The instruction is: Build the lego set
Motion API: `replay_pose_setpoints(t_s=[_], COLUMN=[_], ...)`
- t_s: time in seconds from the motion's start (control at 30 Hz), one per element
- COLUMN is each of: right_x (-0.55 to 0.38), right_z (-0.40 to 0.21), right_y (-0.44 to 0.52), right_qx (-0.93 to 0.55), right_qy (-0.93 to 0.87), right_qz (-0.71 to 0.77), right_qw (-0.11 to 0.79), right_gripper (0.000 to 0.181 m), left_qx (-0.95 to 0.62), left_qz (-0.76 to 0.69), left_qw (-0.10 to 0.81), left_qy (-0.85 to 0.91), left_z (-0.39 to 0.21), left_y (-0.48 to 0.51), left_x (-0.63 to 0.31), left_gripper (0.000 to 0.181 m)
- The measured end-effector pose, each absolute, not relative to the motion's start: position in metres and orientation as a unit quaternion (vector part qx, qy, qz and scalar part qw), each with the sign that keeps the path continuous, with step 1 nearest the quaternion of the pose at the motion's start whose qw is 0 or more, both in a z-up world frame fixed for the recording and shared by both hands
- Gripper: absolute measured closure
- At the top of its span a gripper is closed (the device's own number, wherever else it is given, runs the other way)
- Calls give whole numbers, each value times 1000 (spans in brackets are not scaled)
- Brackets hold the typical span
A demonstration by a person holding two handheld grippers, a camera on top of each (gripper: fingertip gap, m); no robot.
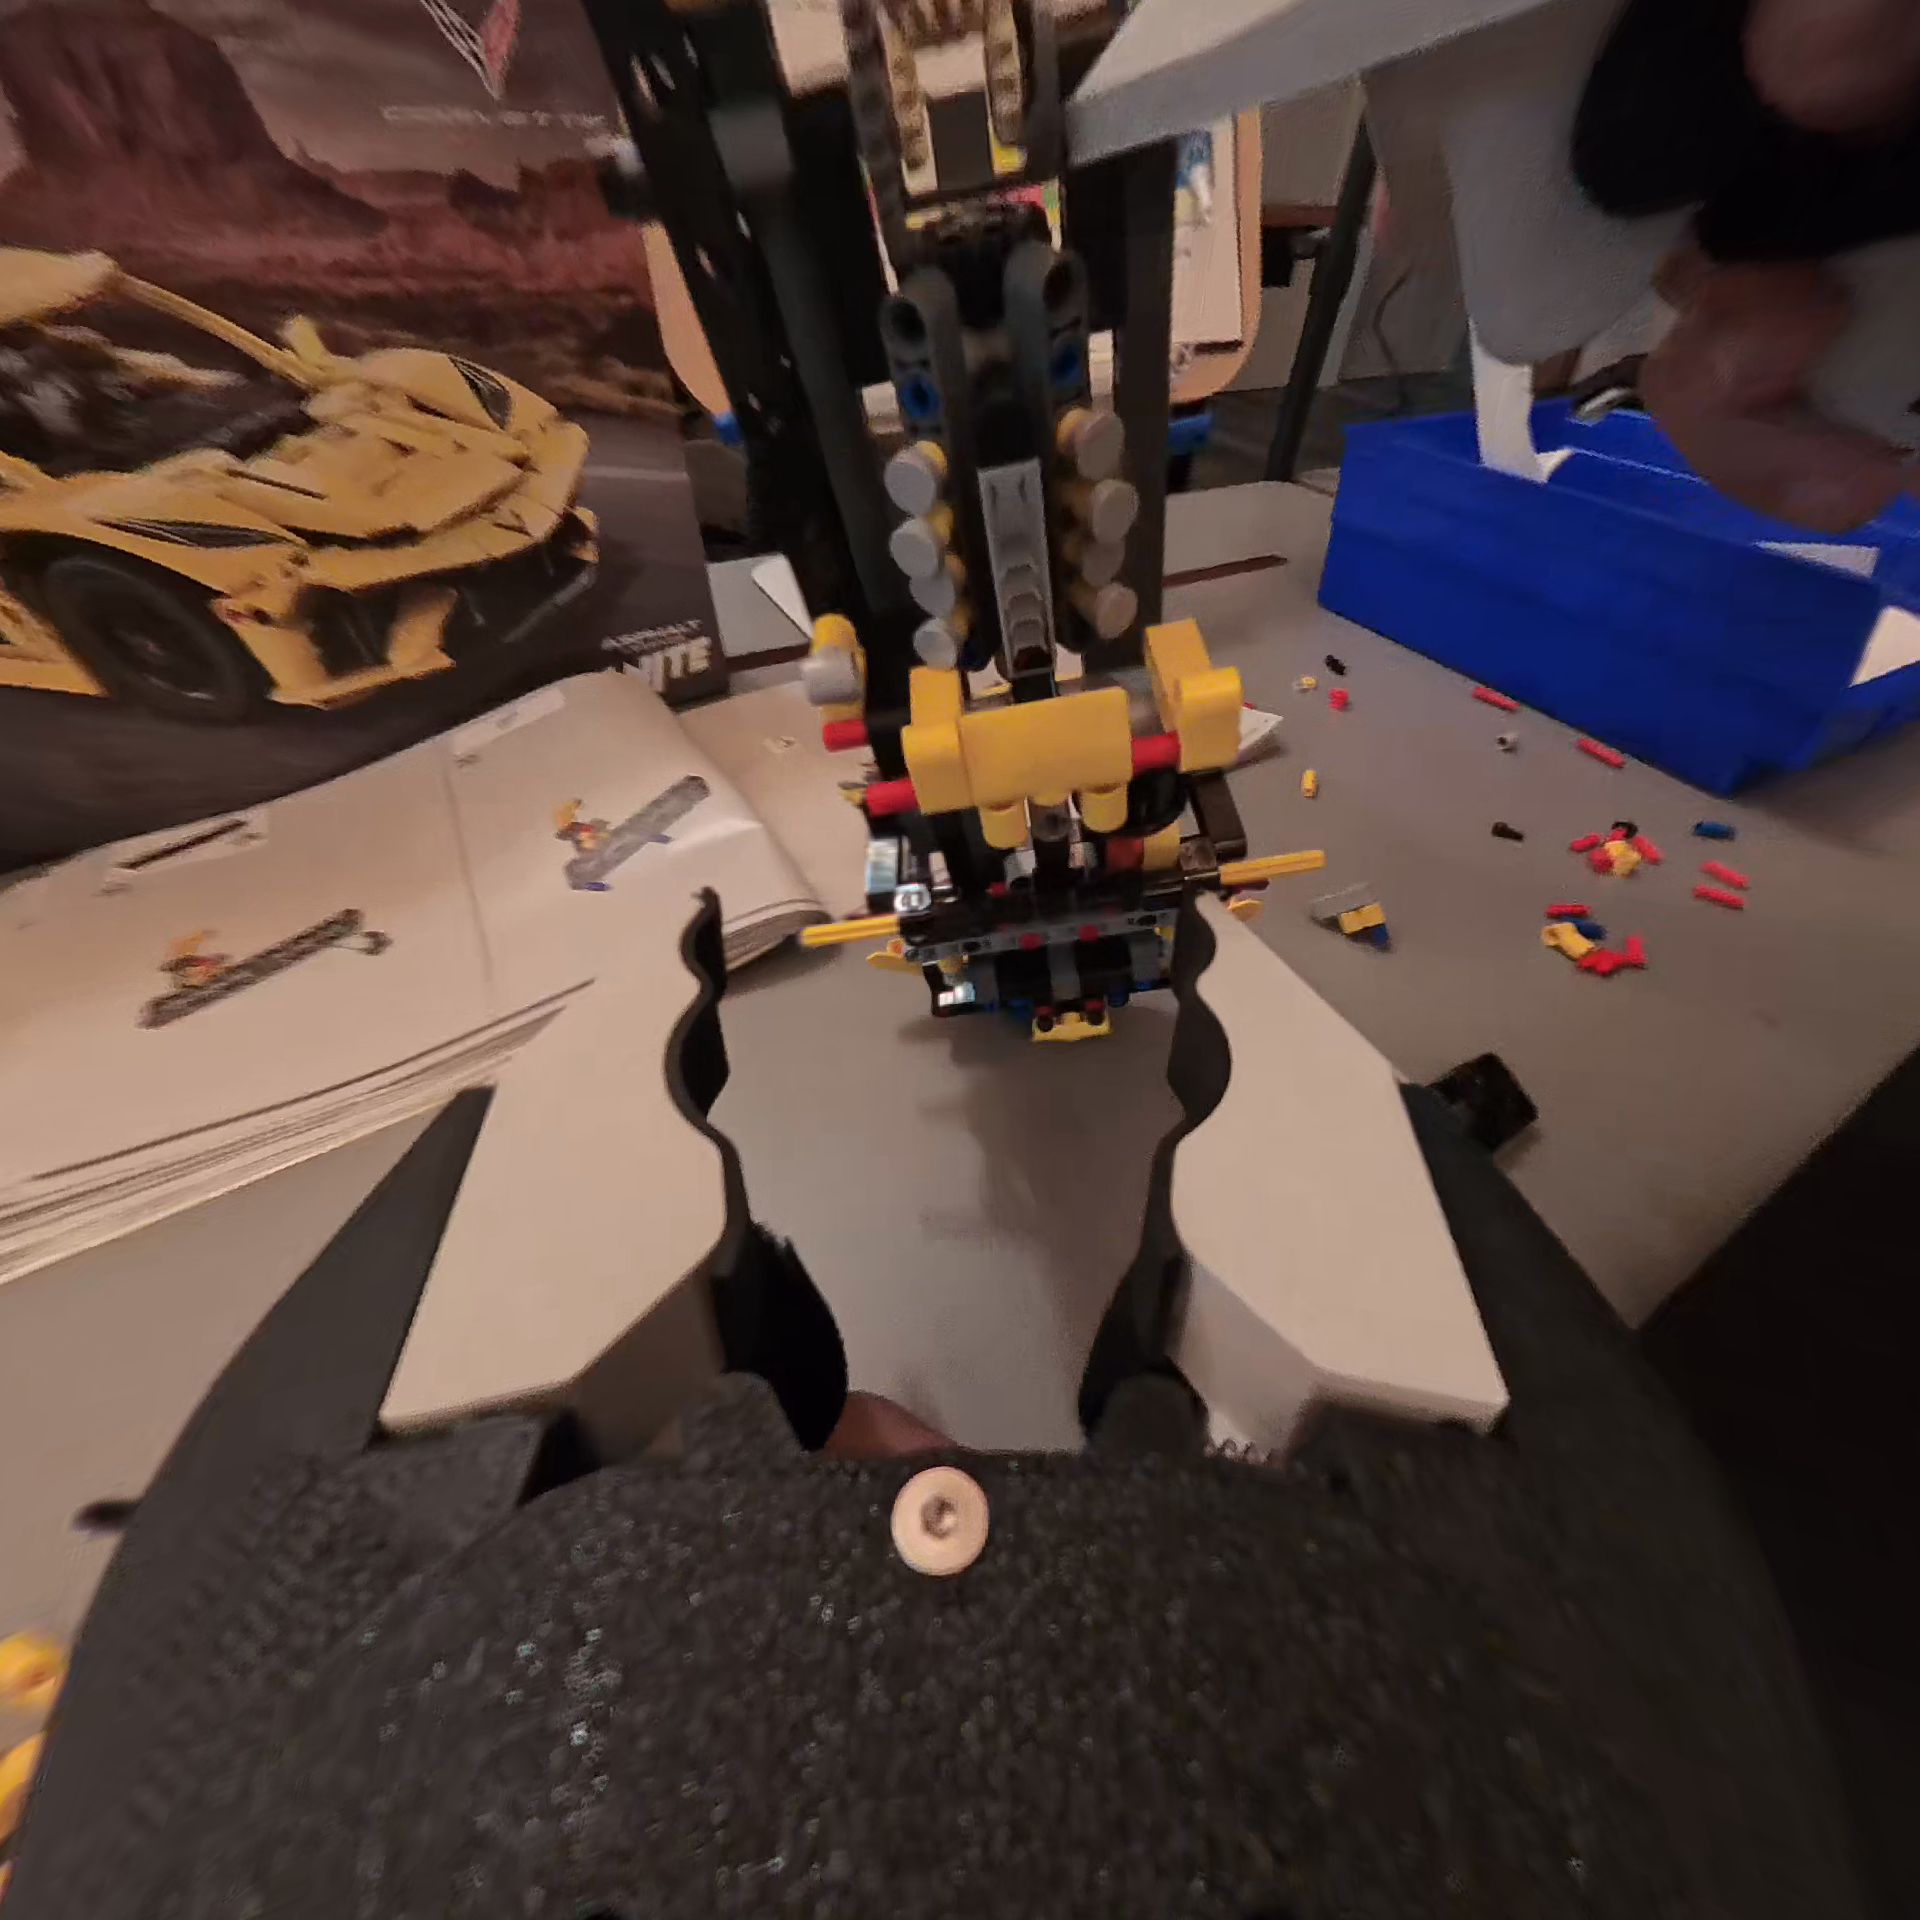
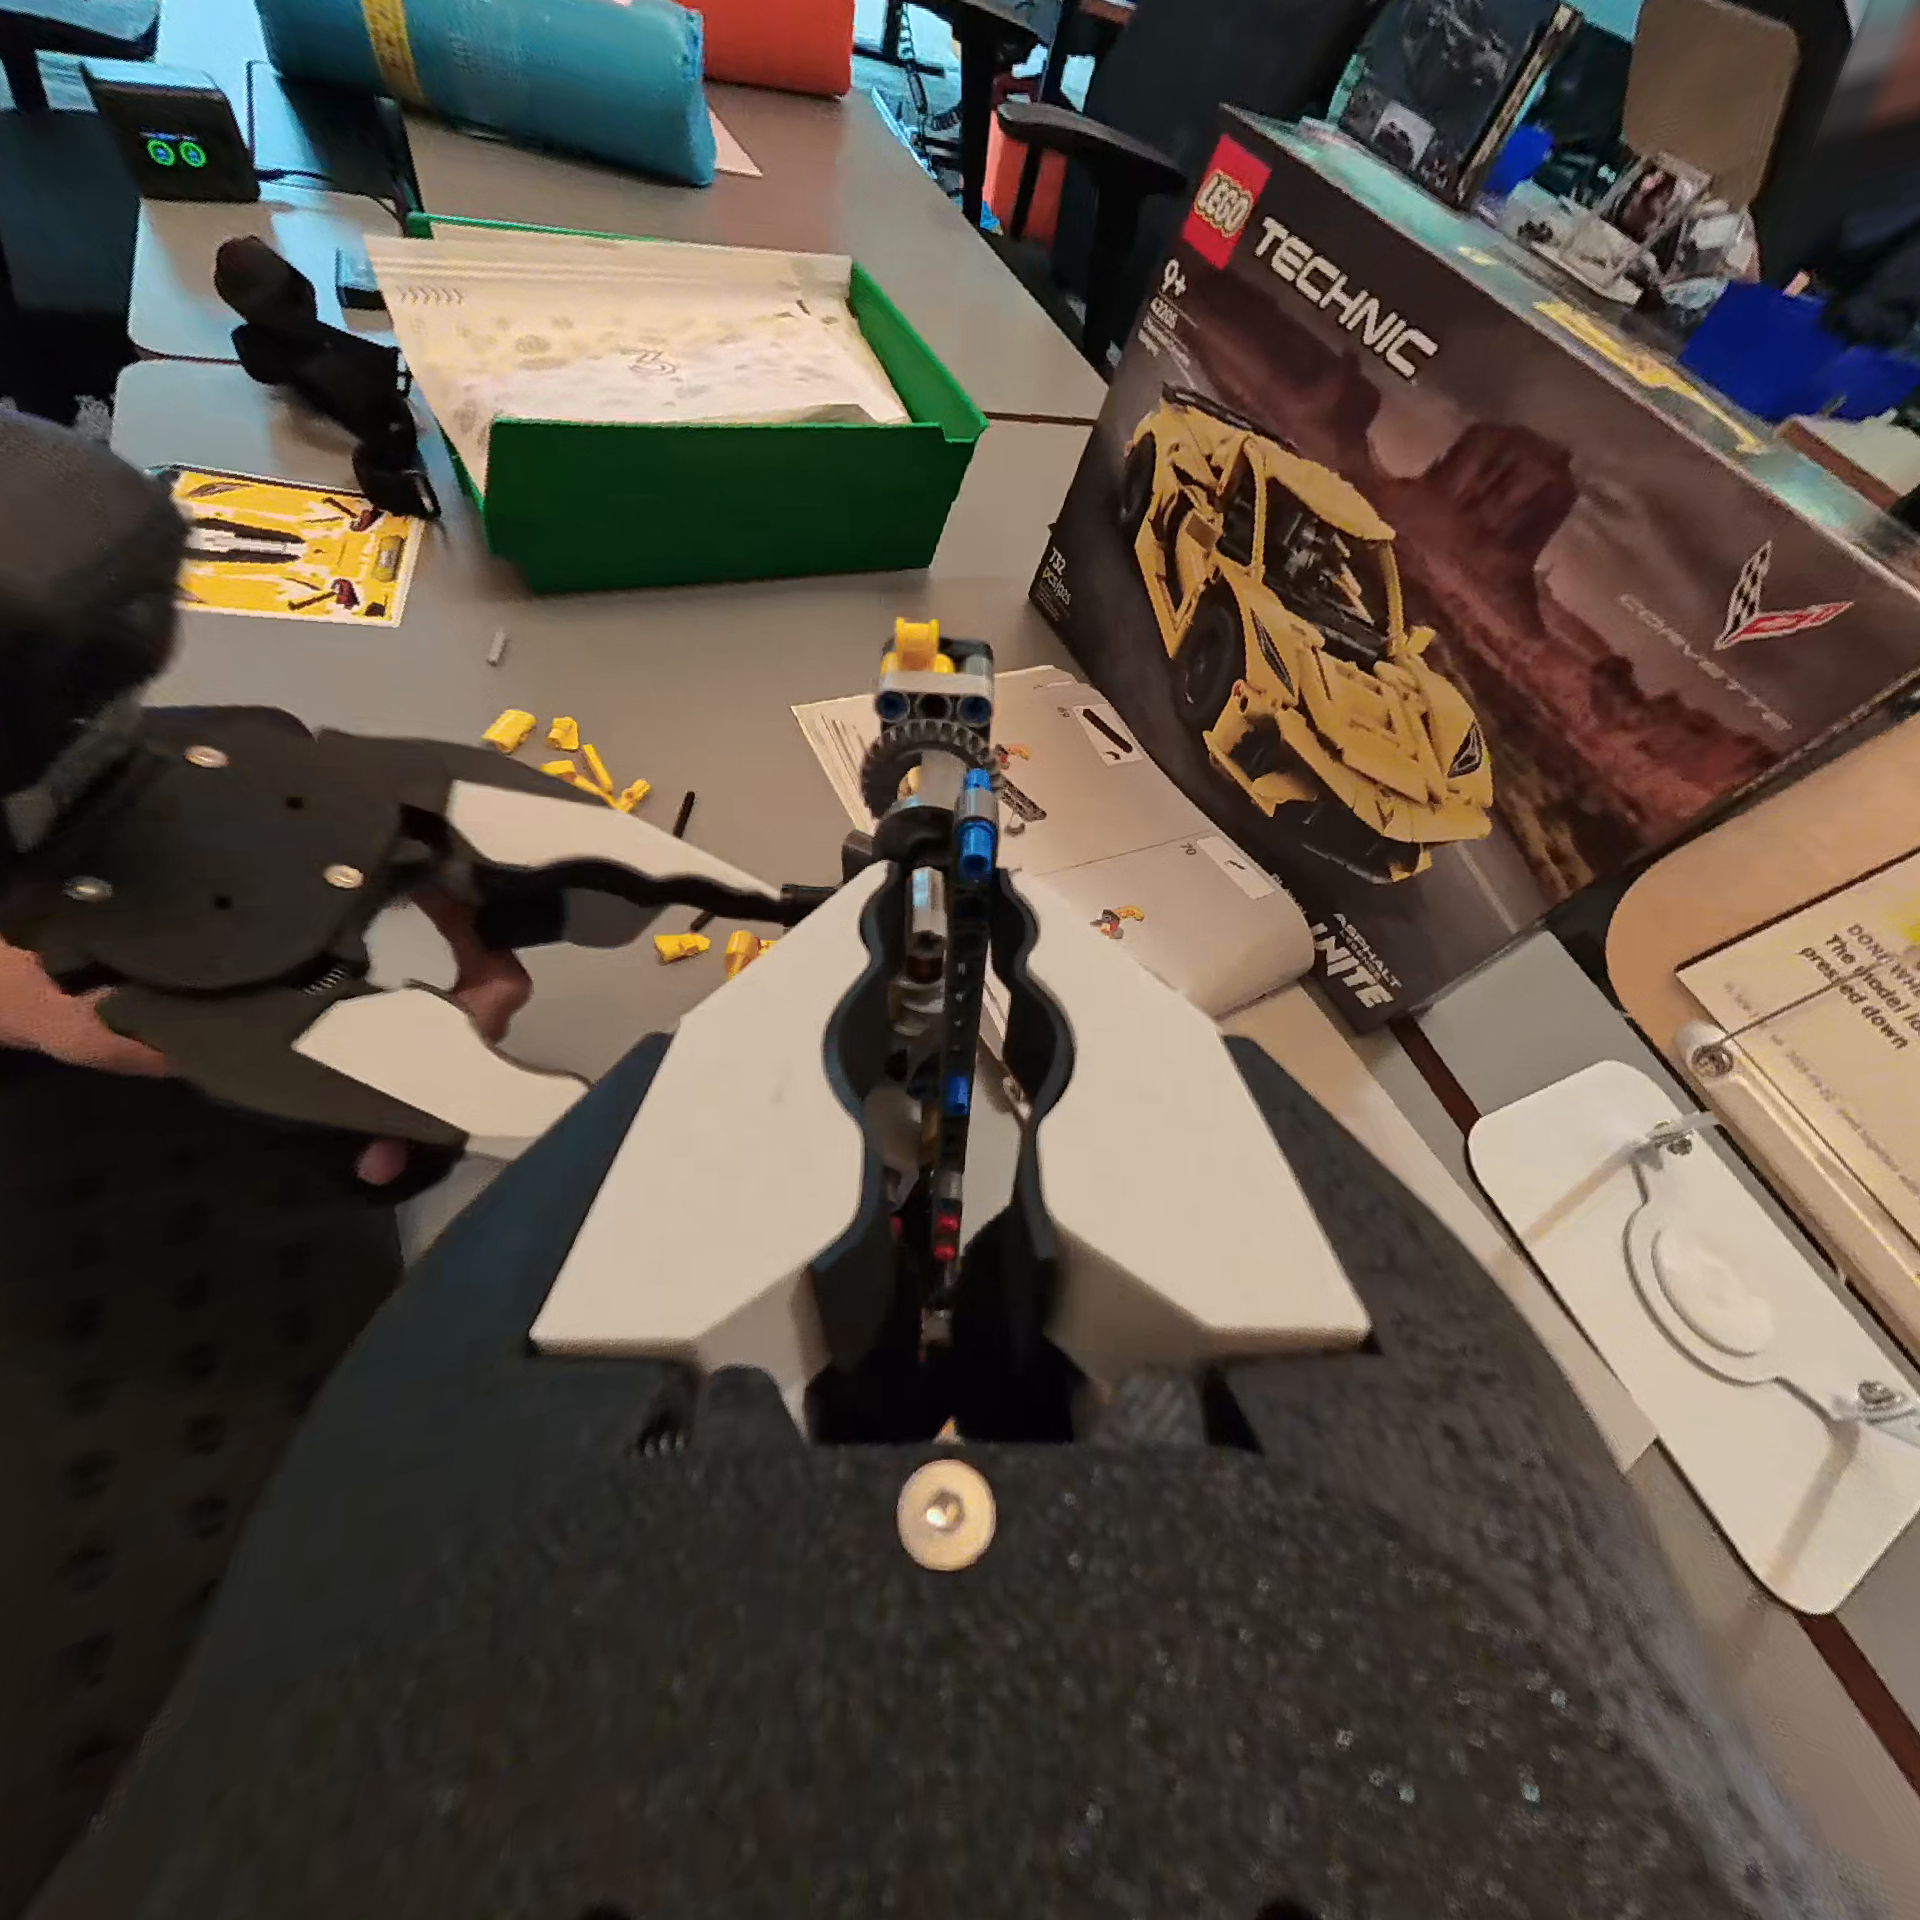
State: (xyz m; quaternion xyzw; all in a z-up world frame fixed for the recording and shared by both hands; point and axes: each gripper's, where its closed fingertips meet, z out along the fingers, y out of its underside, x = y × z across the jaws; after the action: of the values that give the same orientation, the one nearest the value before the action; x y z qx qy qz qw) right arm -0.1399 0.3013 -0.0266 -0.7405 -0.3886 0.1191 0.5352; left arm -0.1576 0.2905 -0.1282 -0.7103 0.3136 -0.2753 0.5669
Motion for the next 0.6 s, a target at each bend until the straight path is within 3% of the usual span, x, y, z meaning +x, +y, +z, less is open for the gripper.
replay_pose_setpoints(t_s=[0.17,0.3,0.47,0.6], right_x=[-142,-145,-146,-140], right_z=[-27,-24,-16,-12], right_y=[304,305,307,313], right_qx=[-751,-754,-752,-759], right_qy=[-382,-374,-354,-322], right_qz=[113,116,131,163], right_qw=[526,528,540,542], right_gripper=[167,167,167,167], left_qx=[-707,-686,-665,-670], left_qz=[-373,-369,-354,-352], left_qw=[517,548,591,580], left_qy=[307,305,288,300], left_z=[-136,-123,-105,-99], left_y=[290,296,305,313], left_x=[-124,-118,-124,-129], left_gripper=[85,86,119,124])
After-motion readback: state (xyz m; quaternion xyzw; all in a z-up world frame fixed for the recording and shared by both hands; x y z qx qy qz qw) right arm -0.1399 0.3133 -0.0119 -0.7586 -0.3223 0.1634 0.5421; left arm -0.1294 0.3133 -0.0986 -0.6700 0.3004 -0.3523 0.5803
